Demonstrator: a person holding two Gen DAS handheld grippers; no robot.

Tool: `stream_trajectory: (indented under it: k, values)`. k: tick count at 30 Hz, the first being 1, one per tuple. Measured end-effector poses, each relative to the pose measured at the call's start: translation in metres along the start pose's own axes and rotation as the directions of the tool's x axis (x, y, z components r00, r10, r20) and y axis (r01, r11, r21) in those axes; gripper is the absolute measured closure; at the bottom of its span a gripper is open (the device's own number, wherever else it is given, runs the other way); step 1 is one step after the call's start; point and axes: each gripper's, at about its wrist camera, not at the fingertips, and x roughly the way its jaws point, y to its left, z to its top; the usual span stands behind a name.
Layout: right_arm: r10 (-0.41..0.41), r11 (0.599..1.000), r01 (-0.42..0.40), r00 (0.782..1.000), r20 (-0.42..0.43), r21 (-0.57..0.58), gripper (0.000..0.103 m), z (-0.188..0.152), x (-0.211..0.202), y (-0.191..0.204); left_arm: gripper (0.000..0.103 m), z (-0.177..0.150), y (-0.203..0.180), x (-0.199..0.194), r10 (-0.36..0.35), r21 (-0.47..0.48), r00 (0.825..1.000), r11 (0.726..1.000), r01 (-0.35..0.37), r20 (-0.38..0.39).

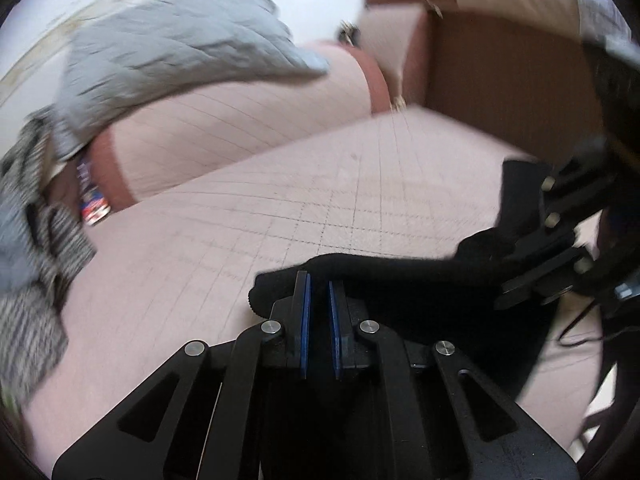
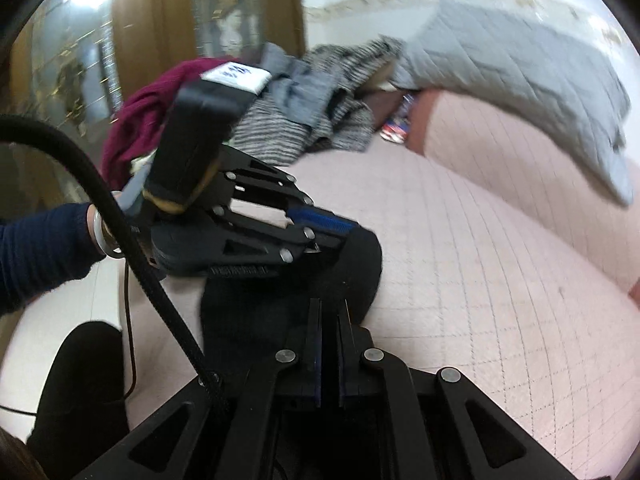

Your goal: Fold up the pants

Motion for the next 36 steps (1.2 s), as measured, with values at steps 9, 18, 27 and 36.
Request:
stream_trajectory:
  k: [9,18,27,36]
  values:
    - [0.043,0.982,-0.055,0.997,-0.071,-0.182,0.097,-0.059,0.032,0.077,0.095,-0.089,0.005,-0.060,-0.012,-0.337,0.999,0.942,0.001,-0.030]
    - [0.138,0.990,-0.138,0.990,-0.035,-0.008,0.061,-0.058,0.010,0.063,0.040,-0.097,0.035,-0.095,0.060,-0.456,0.997,0.889,-0.036,0.038]
    - [0.048,0.986,-0.040,0.998,-0.046,0.159,0.049,-0.043,0.054,0.042,0.039,-0.083,0.036,-0.036,-0.154,-0.471,0.988,0.872,0.136,0.000]
    - [0.055,0.954,-0.040,0.998,-0.043,0.296,0.049,-0.065,0.047,0.026,0.073,-0.082,0.027,0.005,-0.114,-0.506,0.970,0.862,-0.012,-0.217]
